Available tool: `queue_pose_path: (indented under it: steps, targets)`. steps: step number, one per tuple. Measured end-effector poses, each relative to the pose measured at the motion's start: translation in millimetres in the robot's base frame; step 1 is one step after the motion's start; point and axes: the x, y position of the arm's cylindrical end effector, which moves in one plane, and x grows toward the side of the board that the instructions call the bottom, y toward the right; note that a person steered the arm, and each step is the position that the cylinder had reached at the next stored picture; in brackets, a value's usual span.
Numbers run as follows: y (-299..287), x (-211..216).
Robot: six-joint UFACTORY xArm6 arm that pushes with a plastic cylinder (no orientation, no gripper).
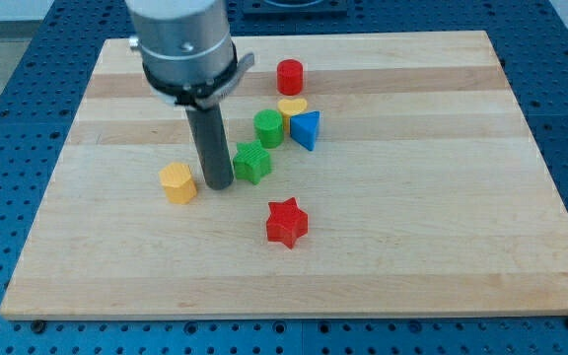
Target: Move yellow hexagon toward red star
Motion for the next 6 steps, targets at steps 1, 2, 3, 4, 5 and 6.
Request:
queue_pose_path:
  steps: [1, 2, 3, 4, 5, 6]
  targets:
    - [11, -7]
    - [11, -43]
    - [11, -48]
    - [-11, -48]
    - [-75, -48]
    - [-121, -36]
